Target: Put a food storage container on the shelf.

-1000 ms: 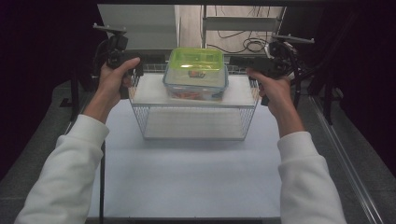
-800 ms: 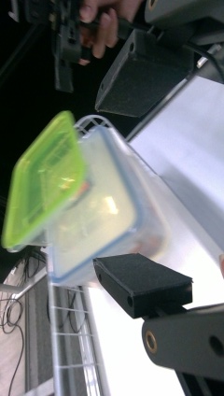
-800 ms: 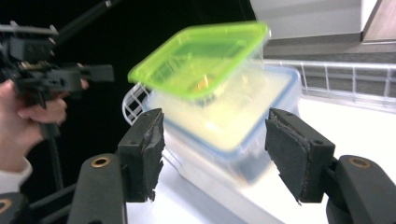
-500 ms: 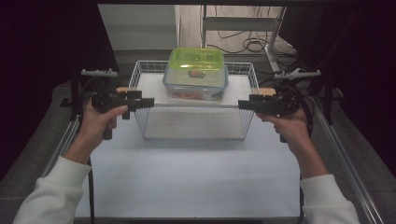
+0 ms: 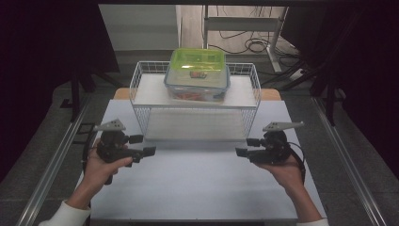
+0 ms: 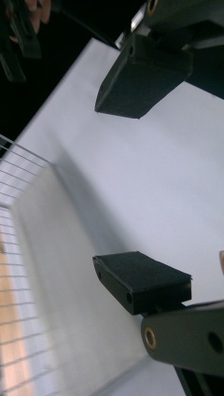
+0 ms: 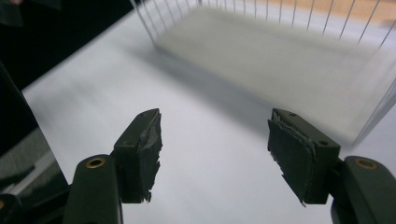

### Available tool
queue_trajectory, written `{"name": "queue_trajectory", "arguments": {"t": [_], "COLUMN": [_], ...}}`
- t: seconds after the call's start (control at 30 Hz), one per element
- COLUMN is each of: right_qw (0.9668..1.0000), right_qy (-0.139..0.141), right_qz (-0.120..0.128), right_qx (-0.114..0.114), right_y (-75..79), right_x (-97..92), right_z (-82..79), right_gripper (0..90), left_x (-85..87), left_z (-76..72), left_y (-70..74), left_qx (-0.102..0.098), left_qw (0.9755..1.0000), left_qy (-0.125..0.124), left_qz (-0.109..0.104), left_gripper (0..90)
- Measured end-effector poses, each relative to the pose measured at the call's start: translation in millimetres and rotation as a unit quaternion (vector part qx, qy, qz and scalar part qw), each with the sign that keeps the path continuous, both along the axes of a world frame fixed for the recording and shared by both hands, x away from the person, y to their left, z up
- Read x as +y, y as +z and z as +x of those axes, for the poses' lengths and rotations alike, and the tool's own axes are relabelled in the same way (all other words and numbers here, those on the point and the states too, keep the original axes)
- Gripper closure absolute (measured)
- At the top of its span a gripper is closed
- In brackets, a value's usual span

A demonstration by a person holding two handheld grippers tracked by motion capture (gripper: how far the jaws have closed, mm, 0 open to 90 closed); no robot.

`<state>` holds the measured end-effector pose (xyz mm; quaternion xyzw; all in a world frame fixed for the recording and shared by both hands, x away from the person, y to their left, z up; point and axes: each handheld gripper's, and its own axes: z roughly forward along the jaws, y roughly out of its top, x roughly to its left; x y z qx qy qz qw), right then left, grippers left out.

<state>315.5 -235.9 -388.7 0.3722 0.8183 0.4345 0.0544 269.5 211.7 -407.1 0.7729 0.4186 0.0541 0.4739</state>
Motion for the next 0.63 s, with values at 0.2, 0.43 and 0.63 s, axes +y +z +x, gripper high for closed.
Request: {"name": "queue_trajectory", "arguments": {"t": [0.2, 0.43, 0.63], "right_qw": [0.9997, 0.9996, 0.9997], "right_qy": [-0.001, -0.005, -0.001], "right_qz": [-0.014, -0.018, -0.019], "right_qx": [0.022, 0.02, 0.017], "right_y": [-35.4, -39.6, -40.9], "right_x": [0.0, 1.8, 3.7], "right_z": [-12.5, -14.8, -15.0], "right_gripper": [34.8, 34.8, 34.3], "left_x": [0.0, 3.0, 6.0], "left_z": [-9.9, -13.9, -15.2], "left_y": [-39.2, -45.4, -45.7], "left_qx": [0.037, 0.035, 0.035], "left_qw": [0.9992, 0.9991, 0.999], "left_qy": [0.003, 0.016, 0.022], "left_qz": [0.013, 0.019, 0.016], "left_gripper": [22.4, 22.8, 22.8]}}
